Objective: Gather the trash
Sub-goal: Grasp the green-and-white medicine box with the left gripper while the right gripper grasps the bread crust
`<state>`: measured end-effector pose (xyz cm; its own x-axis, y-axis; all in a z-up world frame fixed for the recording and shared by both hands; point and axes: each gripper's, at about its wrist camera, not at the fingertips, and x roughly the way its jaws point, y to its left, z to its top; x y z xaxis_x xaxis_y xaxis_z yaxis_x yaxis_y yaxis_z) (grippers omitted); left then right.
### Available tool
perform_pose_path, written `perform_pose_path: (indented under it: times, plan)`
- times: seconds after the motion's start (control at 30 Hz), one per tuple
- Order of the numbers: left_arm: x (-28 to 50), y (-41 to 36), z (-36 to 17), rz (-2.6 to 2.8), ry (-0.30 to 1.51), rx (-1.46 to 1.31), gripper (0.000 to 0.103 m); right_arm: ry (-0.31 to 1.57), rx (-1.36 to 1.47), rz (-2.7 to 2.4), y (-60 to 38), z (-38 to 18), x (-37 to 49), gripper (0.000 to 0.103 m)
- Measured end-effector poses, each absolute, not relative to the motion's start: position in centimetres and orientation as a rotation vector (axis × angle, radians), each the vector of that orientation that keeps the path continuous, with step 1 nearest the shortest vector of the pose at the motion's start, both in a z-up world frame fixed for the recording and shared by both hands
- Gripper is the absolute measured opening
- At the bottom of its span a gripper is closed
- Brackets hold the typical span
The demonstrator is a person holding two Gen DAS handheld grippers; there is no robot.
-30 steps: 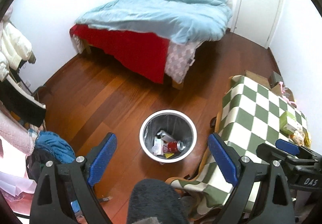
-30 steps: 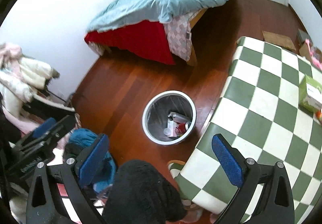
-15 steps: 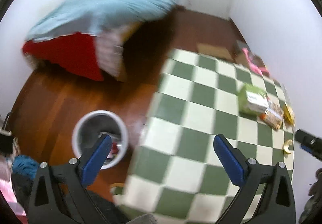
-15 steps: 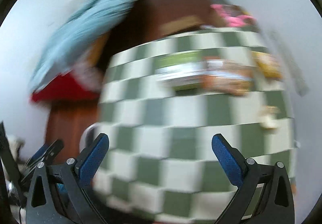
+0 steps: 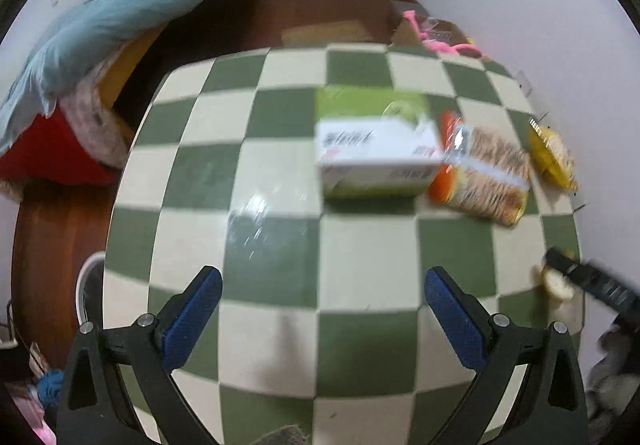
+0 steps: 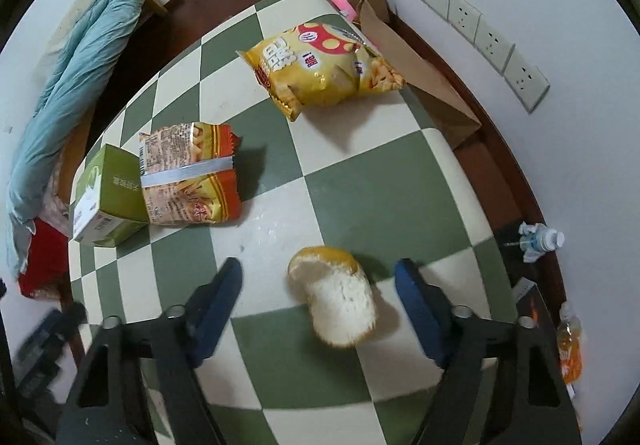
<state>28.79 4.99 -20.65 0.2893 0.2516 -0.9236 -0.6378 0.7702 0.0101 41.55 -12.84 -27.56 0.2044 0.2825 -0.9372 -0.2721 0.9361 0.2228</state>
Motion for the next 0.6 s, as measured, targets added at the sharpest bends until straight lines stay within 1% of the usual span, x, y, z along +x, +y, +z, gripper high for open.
perform_pose_path:
  times: [0.03,0.07,0.1,0.13,0.3,0.6]
  plan:
    - [29.7,5.0,-20.3,0.61,1.127,-0.391,0.103,1.298,-0.003,0.382,-12.7,-27.7,41.3,0.068]
    - [30.5,5.1,-20.2,0.609,1.128,-0.388,0.103,1.272,-0.016,0.377,-12.6,-27.6,41.2,0.063]
    - [31.4,5.4,-20.0,0.612,1.132,-0.382,0.103,1.259,-0.024,0.375,-12.4,-27.7,41.1,0.048]
    - [32.3,5.7,-19.9,0.619,1.133,-0.376,0.103,1.255,-0.034,0.366,-12.3,-27.8,41.2,0.04]
    - [36.1,7.0,-20.5,0.635,1.164,-0.341,0.103,1.248,-0.002,0.351,-12.6,-27.4,42.1,0.034]
    - [39.0,8.9,-23.5,0.656,1.258,-0.356,0.103,1.236,0.008,0.348,-13.1,-26.1,43.0,0.033]
